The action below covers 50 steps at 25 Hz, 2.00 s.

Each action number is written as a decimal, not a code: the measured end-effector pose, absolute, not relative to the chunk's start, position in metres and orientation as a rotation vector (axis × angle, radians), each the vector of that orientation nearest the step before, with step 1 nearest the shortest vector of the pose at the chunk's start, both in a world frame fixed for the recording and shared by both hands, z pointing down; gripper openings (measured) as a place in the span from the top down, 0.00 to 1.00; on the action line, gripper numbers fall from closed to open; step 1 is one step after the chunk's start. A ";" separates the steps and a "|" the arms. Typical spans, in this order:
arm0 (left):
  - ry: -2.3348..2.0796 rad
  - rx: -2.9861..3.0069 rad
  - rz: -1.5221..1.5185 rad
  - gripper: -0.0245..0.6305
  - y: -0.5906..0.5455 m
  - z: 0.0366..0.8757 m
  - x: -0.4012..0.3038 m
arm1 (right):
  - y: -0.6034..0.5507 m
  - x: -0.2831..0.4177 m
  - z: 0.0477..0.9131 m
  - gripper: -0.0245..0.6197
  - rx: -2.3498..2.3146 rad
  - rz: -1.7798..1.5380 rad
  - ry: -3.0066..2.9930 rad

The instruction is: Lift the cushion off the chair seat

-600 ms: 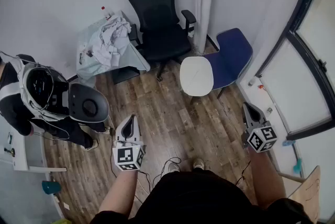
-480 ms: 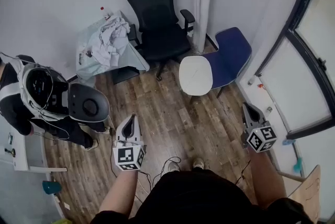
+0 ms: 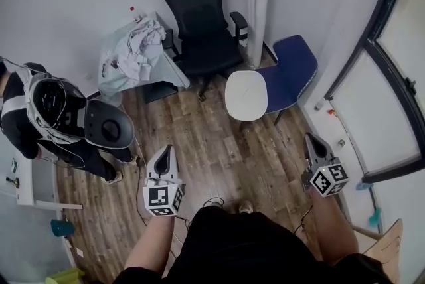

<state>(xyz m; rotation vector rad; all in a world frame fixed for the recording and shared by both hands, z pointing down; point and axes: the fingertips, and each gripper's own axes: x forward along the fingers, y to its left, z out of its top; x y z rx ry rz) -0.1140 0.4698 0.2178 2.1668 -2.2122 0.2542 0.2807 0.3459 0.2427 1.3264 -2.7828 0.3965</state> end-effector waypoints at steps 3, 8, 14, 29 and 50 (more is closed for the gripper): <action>-2.208 2.158 0.269 0.96 0.473 0.224 -0.101 | 0.336 0.293 0.259 0.94 1.359 0.459 -2.757; -2.189 2.152 0.320 0.96 0.472 0.238 -0.105 | 0.330 0.288 0.271 0.94 1.343 0.468 -2.743; -2.164 2.243 0.303 0.96 0.429 0.242 -0.100 | 0.313 0.282 0.272 0.94 1.344 0.432 -2.723; -2.052 2.324 0.258 0.96 0.279 0.253 -0.141 | 0.207 0.253 0.278 0.94 1.446 0.438 -2.631; -1.828 2.479 0.231 0.96 0.075 0.269 -0.242 | 0.070 0.137 0.276 0.94 1.616 0.455 -2.532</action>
